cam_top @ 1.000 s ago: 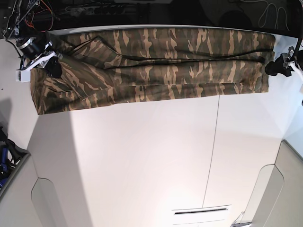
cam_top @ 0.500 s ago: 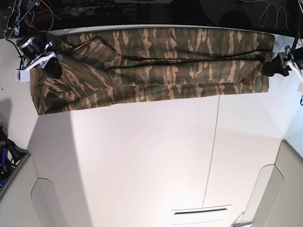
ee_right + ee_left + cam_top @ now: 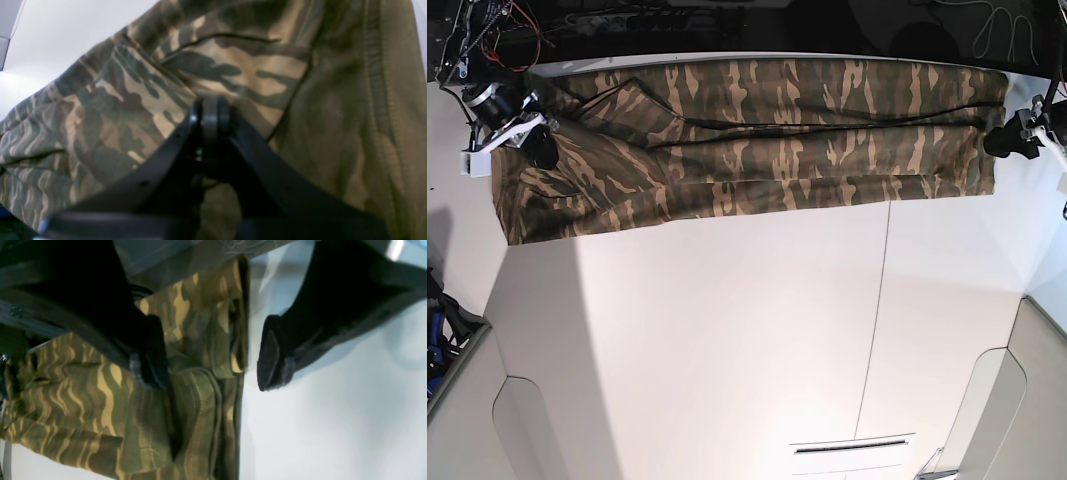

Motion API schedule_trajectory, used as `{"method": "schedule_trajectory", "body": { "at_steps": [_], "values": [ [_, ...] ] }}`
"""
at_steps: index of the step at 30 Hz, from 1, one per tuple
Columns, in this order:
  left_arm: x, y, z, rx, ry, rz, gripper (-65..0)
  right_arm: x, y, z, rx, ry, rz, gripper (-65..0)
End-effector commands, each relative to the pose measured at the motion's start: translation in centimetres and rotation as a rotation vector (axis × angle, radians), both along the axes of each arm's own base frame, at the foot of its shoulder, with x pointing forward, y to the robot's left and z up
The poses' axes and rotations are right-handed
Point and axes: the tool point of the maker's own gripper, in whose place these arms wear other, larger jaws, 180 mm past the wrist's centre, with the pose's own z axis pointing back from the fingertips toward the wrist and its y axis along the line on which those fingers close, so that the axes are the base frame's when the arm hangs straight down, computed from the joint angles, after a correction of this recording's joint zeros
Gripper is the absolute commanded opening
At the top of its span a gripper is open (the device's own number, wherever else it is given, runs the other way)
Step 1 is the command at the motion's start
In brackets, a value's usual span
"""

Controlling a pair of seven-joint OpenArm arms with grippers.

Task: Fold the T-shirt properly
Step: 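Hold the folded edge and pull it taut between both grippers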

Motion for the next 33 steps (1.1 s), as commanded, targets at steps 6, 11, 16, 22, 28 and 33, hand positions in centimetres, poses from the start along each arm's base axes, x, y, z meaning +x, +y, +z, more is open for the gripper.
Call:
{"method": "schedule_trajectory", "body": {
  "at_steps": [6, 11, 16, 22, 28, 33],
  "values": [
    [-0.3, 0.3, 0.5, -0.005, -0.011, 0.004, -19.4, 0.4, -0.5, 0.6, -0.009, -0.019, -0.001, -65.0],
    [-1.5, -1.1, -0.9, -0.048, 0.01, 0.017, -19.4, 0.6, -0.4, 0.7, -0.008, -0.024, -0.001, -65.0],
    [-0.7, -1.3, 0.2, -0.092, -0.036, 0.035, -19.4, 0.7, -0.4, 0.7, -0.009, -0.022, 0.001, -65.0],
    [-0.5, -1.5, 1.7, -0.145, -0.045, 0.011, -19.4, 0.6, -0.4, 0.7, -0.009, -0.017, 0.004, -65.0],
    [-1.5, -2.4, 1.0, -0.168, -0.001, -0.014, -19.4, 0.8, -0.4, 0.8, -0.008, -0.023, 0.003, -65.0],
    [-1.4, -3.1, 0.6, -0.189, -0.015, 0.002, -19.4, 0.8, -0.4, 0.8, -0.008, -0.023, 0.003, -65.0]
  ]
}}
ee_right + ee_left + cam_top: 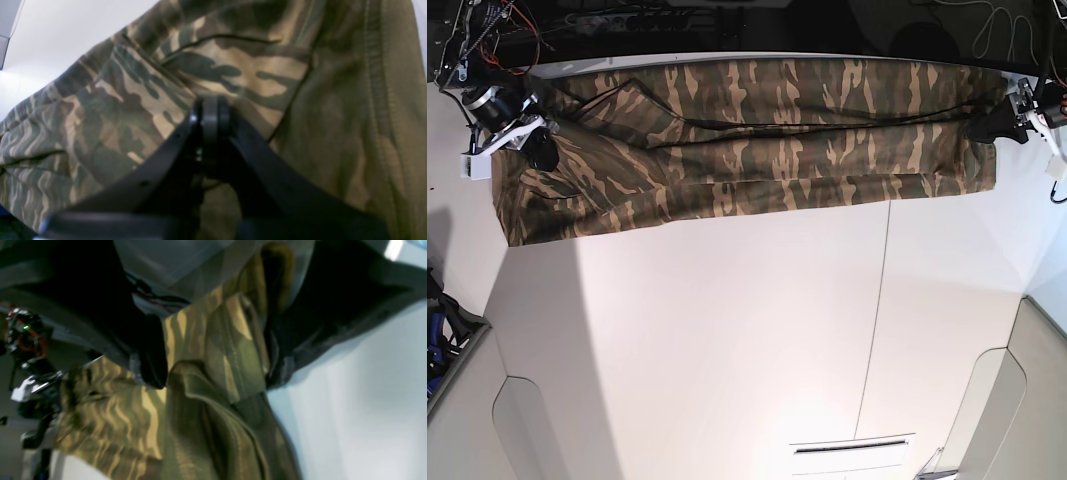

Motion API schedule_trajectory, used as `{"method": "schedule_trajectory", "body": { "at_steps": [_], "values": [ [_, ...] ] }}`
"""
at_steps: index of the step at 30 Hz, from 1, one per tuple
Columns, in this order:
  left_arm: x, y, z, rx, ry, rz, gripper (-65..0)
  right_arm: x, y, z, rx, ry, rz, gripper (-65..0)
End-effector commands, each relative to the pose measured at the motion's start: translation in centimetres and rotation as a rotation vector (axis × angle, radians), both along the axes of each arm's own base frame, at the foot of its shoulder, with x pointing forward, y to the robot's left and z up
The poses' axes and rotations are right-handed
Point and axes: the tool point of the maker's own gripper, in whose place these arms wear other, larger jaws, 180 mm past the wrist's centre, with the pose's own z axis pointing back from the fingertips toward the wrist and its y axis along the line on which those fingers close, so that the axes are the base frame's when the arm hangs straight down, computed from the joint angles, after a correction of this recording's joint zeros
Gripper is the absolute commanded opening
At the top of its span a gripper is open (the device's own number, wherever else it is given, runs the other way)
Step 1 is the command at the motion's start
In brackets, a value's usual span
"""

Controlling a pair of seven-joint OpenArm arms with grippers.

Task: Fold the T-shirt properly
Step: 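Hold the folded edge and pull it taut between both grippers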

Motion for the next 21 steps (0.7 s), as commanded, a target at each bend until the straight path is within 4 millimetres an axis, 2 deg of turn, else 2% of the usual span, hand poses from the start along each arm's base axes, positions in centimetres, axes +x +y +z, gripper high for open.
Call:
{"method": "schedule_trajectory", "body": {
  "at_steps": [1, 6, 8, 9, 13, 14, 17, 21],
  "values": [
    [0.8, 0.9, 1.0, 0.024, -0.031, 0.004, -19.4, 0.5, -0.5, 0.7, -0.008, -0.025, -0.003, -65.0],
    [1.5, 1.2, 1.2, 0.03, -0.065, 0.034, -19.6, 0.4, -0.5, 0.6, -0.008, -0.022, -0.003, -65.0],
    [1.5, 1.2, 1.2, 0.03, -0.066, 0.034, -21.9, 0.4, -0.5, 0.7, -0.008, -0.023, -0.003, -65.0],
    [1.6, 1.3, 1.3, 0.03, -0.068, 0.036, -25.9, 0.4, -0.5, 0.7, -0.007, -0.023, -0.003, -65.0],
    [2.0, 1.5, 1.4, 0.033, -0.087, 0.053, -51.6, 0.4, -0.5, 0.7, -0.007, -0.023, -0.003, -65.0],
    [2.2, 1.6, 1.5, 0.035, -0.097, 0.062, -55.6, 0.4, -0.5, 0.7, -0.007, -0.023, -0.004, -65.0],
    [2.8, 1.9, 1.8, 0.04, -0.129, 0.091, -64.6, 0.4, -0.5, 0.7, -0.007, -0.023, -0.004, -65.0],
    [3.2, 2.0, 2.0, 0.041, -0.143, 0.095, -65.0, 0.7, -0.2, 1.1, 0.026, -0.042, -0.014, -65.0]
  ]
}}
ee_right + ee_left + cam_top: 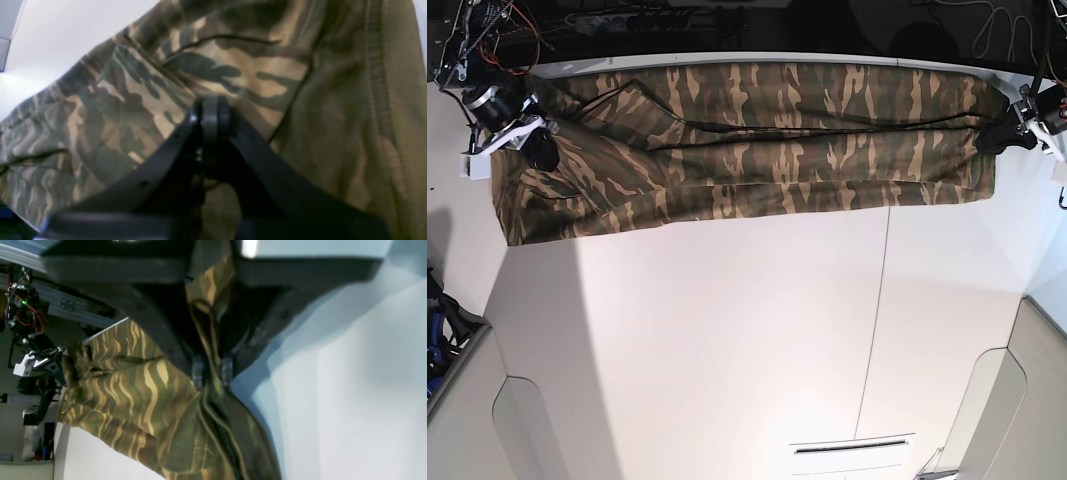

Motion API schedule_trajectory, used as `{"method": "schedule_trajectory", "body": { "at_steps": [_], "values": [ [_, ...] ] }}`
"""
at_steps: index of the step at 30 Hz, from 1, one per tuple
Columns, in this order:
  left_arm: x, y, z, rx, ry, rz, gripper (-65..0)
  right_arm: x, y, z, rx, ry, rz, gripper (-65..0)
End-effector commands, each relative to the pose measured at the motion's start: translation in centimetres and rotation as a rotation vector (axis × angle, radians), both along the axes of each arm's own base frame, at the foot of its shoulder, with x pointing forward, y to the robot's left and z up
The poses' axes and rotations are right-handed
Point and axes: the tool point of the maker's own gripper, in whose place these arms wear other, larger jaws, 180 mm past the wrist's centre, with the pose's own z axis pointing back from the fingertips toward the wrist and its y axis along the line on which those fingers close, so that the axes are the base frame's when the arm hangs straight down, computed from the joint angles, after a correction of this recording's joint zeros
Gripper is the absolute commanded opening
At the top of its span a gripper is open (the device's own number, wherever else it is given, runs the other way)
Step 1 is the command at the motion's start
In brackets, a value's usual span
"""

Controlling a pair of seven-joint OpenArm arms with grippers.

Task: Fold the T-shirt properly
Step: 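Hold the folded edge and pull it taut between both grippers, then carry the strip end with the left gripper toward the right gripper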

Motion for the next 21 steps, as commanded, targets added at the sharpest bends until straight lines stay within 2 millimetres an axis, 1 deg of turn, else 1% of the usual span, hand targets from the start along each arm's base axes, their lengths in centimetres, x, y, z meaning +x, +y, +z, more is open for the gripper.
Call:
{"method": "schedule_trajectory", "body": {
  "at_steps": [1, 6, 9, 10, 11, 15, 21],
  "values": [
    [1.4, 0.8, 1.6, 0.014, -0.055, 0.007, -65.0, 0.7, -0.3, 1.1, 0.009, -0.041, -0.008, -65.0],
    [3.2, 0.9, 2.6, 0.015, -0.102, 0.007, -65.0, 0.8, -0.2, 1.4, 0.031, -0.054, -0.014, -65.0],
    [4.6, 0.9, 3.5, 0.015, -0.141, 0.007, -65.0, 1.0, 0.2, 2.0, 0.08, -0.068, -0.02, -45.5],
    [5.0, 0.9, 3.7, 0.019, -0.151, 0.006, -65.0, 1.0, 0.4, 2.2, 0.093, -0.07, -0.015, -40.9],
    [5.5, 1.0, 4.0, 0.025, -0.161, 0.004, -65.0, 1.0, 0.6, 2.5, 0.097, -0.074, 0.0, -38.5],
    [6.8, 1.8, 5.1, 0.066, -0.185, -0.005, -65.0, 1.5, 1.5, 4.4, 0.075, -0.102, 0.056, -37.8],
    [8.1, 3.3, 6.8, 0.136, -0.207, -0.02, -65.0, 2.9, 2.6, 9.2, 0.009, -0.235, 0.115, -37.8]
  ]
}}
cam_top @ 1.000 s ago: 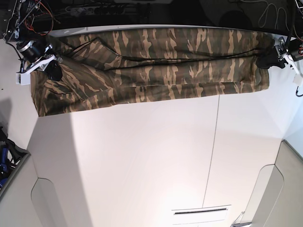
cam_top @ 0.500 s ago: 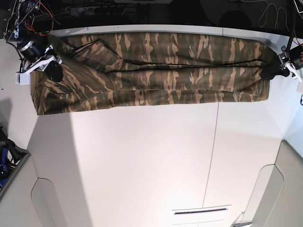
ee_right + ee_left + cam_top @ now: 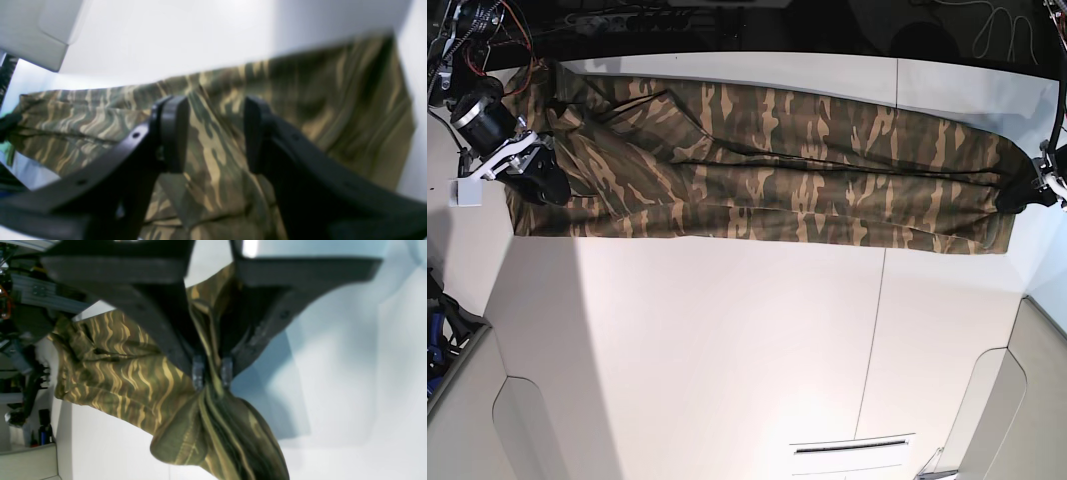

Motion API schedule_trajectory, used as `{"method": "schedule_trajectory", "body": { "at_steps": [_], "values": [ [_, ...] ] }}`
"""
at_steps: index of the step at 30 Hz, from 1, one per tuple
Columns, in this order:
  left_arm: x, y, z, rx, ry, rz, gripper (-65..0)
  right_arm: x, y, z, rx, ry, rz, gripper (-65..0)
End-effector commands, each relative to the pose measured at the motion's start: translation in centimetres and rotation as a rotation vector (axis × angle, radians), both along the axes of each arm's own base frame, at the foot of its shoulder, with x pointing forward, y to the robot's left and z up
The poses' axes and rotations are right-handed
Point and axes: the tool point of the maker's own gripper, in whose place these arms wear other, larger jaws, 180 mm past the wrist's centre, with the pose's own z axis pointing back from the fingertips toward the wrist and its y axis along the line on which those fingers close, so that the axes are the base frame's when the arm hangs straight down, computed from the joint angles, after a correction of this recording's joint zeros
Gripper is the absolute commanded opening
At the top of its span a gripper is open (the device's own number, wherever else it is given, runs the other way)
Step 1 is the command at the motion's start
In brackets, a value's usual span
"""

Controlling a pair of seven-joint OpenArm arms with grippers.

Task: Fold the T-shirt properly
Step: 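Carry the strip end with the left gripper toward the right gripper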

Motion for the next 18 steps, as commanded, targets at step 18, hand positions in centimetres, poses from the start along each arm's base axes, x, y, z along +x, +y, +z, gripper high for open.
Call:
{"method": "schedule_trajectory", "body": {
  "at_steps": [18],
  "values": [
    [2.3, -4.3, 6.3, 0.15, -0.172, -0.223, -65.0, 0.9, 0.1, 2.9, -0.047, -0.096, 0.016, -37.9]
  ]
}}
